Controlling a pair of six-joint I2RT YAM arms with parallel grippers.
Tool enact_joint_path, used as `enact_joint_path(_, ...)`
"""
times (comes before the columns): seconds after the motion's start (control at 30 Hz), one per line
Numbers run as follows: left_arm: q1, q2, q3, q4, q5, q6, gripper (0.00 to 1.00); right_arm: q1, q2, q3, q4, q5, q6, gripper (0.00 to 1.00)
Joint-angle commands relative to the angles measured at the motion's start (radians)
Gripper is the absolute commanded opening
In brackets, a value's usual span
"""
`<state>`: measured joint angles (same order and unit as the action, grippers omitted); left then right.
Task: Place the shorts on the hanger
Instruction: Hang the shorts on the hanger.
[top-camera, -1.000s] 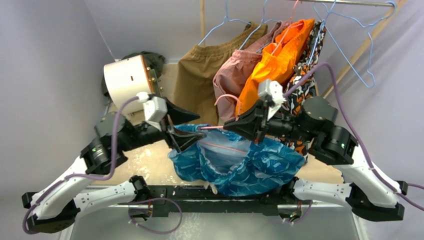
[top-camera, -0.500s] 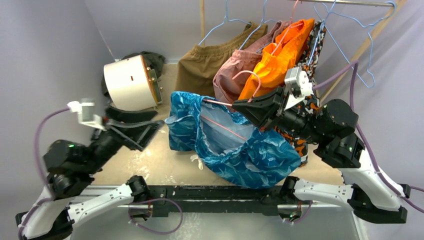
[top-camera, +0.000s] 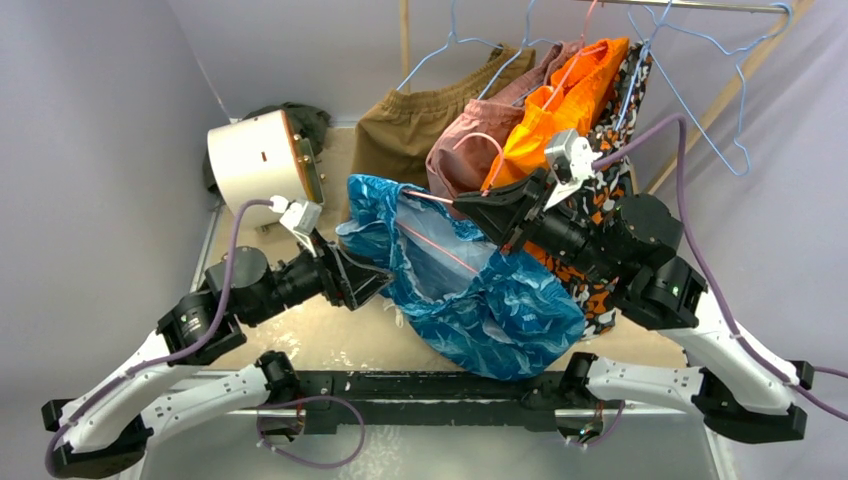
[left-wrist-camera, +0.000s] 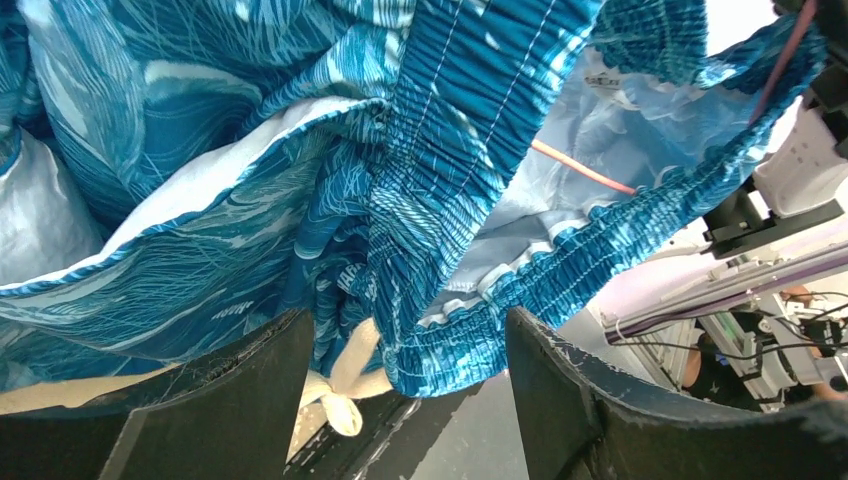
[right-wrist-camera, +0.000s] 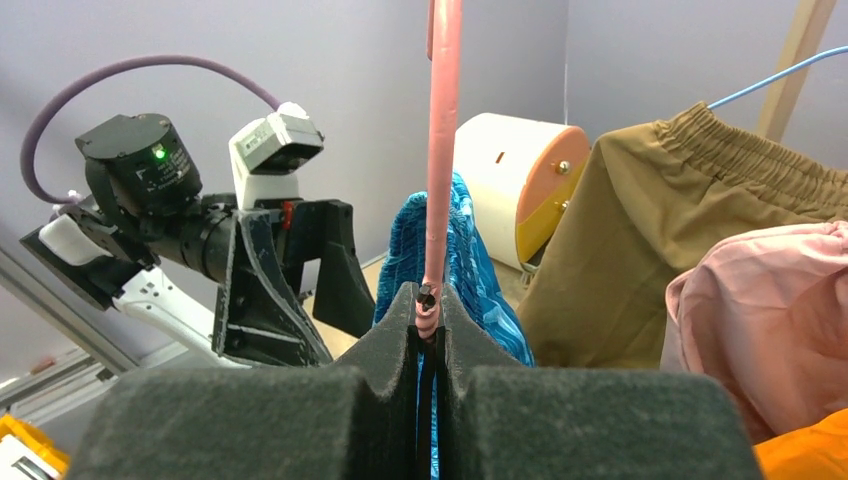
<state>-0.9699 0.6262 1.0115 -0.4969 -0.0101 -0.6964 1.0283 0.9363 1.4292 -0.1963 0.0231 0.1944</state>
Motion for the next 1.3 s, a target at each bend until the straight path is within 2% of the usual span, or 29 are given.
enact_joint_path(0.0, 0.000, 0.034, -0.003, -0.011, 0.014, 0.010, 0.69, 0.002, -0.001, 0.020, 0.126, 0.026, 0.018, 0.00)
enact_joint_path(0.27, 0.000, 0.096, -0.053, 0.049, 0.064, -0.008, 0.61, 0.001, 0.009, 0.006, 0.171, 0.021, 0.027, 0.00)
enact_joint_path(0.33, 0.000, 0.105, -0.059, 0.072, 0.075, -0.016, 0.49, 0.002, 0.012, 0.005, 0.176, 0.016, 0.029, 0.00)
enact_joint_path(0.47, 0.001, 0.103, -0.045, 0.139, 0.110, -0.032, 0.19, 0.001, 0.024, 0.015, 0.165, 0.009, 0.028, 0.00)
enact_joint_path(0.6, 0.002, 0.055, 0.023, 0.231, 0.113, -0.021, 0.01, 0.001, 0.057, 0.064, 0.117, 0.002, 0.011, 0.00)
enact_joint_path(0.8, 0.000, 0.104, 0.233, 0.287, 0.099, -0.004, 0.00, 0.001, 0.096, 0.120, 0.065, 0.018, -0.007, 0.00)
enact_joint_path(0.93, 0.000, 0.140, 0.273, 0.386, 0.098, -0.056, 0.00, 0.002, 0.091, 0.087, 0.083, 0.012, -0.009, 0.00)
enact_joint_path(1.07, 0.000, 0.165, 0.221, 0.424, 0.110, -0.099, 0.00, 0.002, 0.062, 0.080, 0.094, 0.019, -0.007, 0.00)
enact_joint_path(1.27, 0.000, 0.238, 0.008, 0.441, 0.162, -0.199, 0.00, 0.001, 0.014, 0.005, 0.123, -0.029, 0.018, 0.00)
